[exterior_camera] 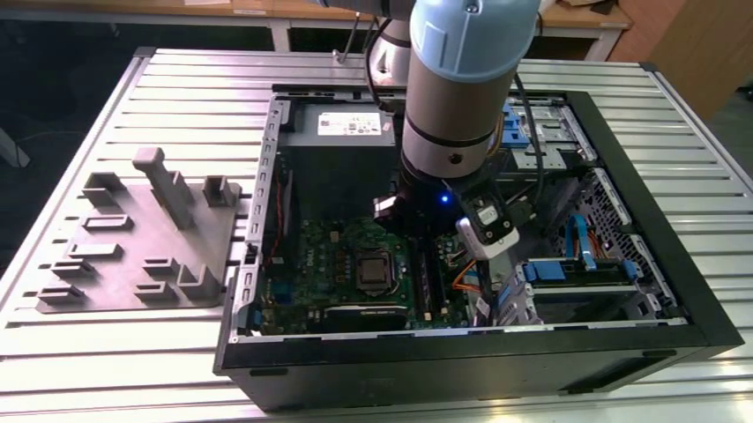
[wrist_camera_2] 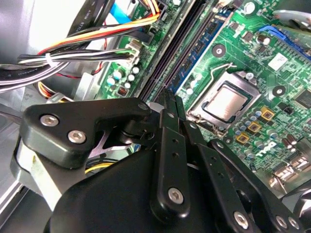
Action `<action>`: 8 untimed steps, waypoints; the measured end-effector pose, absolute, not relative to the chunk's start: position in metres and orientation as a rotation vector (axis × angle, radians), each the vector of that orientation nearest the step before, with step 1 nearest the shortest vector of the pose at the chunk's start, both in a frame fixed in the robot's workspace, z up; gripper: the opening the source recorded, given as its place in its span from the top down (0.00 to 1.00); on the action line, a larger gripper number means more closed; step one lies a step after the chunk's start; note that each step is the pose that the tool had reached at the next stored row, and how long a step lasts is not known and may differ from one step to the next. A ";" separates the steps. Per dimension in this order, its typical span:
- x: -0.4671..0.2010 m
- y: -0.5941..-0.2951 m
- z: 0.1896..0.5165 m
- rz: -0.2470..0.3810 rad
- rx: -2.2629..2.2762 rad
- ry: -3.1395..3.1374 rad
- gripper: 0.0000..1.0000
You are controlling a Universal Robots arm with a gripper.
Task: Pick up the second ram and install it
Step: 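Insert the second ram into the second slot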
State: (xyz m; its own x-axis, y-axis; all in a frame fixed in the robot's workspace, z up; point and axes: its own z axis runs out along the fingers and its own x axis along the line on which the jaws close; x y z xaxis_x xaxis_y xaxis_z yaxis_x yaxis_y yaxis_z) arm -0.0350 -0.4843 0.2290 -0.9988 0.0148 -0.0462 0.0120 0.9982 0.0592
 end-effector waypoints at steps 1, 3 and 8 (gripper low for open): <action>-0.035 -0.484 0.229 0.091 0.021 3.093 0.88; -0.035 -0.484 0.229 0.091 0.021 3.093 0.88; -0.035 -0.484 0.228 0.090 0.021 3.094 0.88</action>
State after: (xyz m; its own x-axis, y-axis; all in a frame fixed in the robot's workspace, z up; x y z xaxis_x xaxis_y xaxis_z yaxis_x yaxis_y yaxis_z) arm -0.0349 -0.4843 0.2281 -0.9988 0.0147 -0.0463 0.0120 0.9982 0.0581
